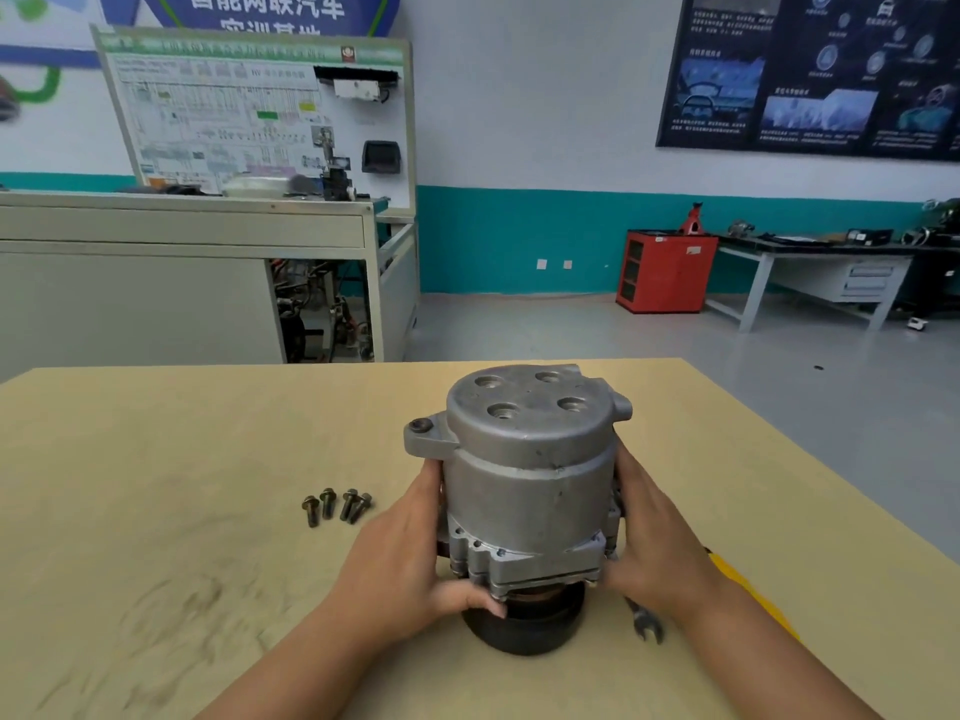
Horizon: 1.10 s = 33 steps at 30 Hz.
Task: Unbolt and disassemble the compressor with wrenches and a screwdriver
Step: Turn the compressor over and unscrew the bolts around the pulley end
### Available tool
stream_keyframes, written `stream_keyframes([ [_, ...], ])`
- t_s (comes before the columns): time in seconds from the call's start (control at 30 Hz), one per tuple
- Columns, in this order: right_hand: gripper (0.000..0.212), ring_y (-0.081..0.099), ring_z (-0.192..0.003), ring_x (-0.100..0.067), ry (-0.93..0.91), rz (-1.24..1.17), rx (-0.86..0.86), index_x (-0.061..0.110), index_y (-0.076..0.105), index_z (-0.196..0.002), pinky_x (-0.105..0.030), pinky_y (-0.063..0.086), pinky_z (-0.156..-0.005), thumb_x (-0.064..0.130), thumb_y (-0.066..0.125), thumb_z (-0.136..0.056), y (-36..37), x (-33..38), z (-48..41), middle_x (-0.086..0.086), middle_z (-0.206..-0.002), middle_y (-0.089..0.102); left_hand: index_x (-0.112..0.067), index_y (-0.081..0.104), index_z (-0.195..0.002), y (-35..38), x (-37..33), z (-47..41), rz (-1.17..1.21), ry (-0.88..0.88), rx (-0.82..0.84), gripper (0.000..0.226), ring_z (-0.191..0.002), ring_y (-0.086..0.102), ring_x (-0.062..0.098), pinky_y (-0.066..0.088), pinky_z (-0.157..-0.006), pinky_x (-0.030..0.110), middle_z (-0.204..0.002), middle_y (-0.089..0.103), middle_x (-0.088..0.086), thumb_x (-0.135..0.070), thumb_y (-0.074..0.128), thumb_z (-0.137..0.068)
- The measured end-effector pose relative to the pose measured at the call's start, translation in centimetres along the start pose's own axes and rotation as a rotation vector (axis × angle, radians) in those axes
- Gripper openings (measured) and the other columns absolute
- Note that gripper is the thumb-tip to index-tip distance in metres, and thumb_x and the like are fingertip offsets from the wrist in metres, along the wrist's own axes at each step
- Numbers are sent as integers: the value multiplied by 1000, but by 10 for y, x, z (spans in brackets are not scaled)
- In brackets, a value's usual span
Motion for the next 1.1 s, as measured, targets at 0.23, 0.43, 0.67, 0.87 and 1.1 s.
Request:
stream_keyframes([
  [0.23,97,58,-85,-21,-210,301,-181,-15,34,-136,-27,47,-71,48,65,-70,1,11,0,-19,-103,64,-21,3,-148,0,5,0,-31,-1,-46,131,-90,59,16,48,-69,28,-104,64,-5,-68,74,-49],
  [0.43,96,44,-80,-7,-259,238,-228,-22,34,-130,-15,40,-73,61,53,-87,8,22,7,-22,-96,62,9,14,-145,-7,-2,7,-23,73,-10,135,-105,60,23,49,-82,41,-124,59,7,-67,72,-49],
  [0.67,93,56,-91,-12,-246,188,-332,-11,37,-134,-2,40,-87,56,64,-76,9,37,15,-3,-103,57,15,21,-140,-15,-12,11,-43,111,-112,129,-93,60,17,42,-74,23,-110,64,17,-90,32,-65],
  [0.87,112,58,-91,-1,-85,-10,-216,12,38,-140,-7,46,-76,74,70,-52,12,41,7,13,-105,61,6,30,-142,-28,-12,10,-50,76,-198,128,-60,58,12,42,-57,20,-71,62,-2,-94,21,-62],
  [1.1,55,65,-84,3,132,-251,-129,46,56,-103,-11,50,-69,59,70,-52,20,33,13,31,-89,68,-12,60,-126,-26,-7,15,38,-46,-258,112,-58,54,-11,35,-58,5,-54,50,-22,-96,23,-62],
])
Point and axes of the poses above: each hand's wrist, its own z-axis away from the middle knuckle, its own y-axis out of the palm, x = y × z, the point moved 4 cm from there along -z, towards the middle knuckle
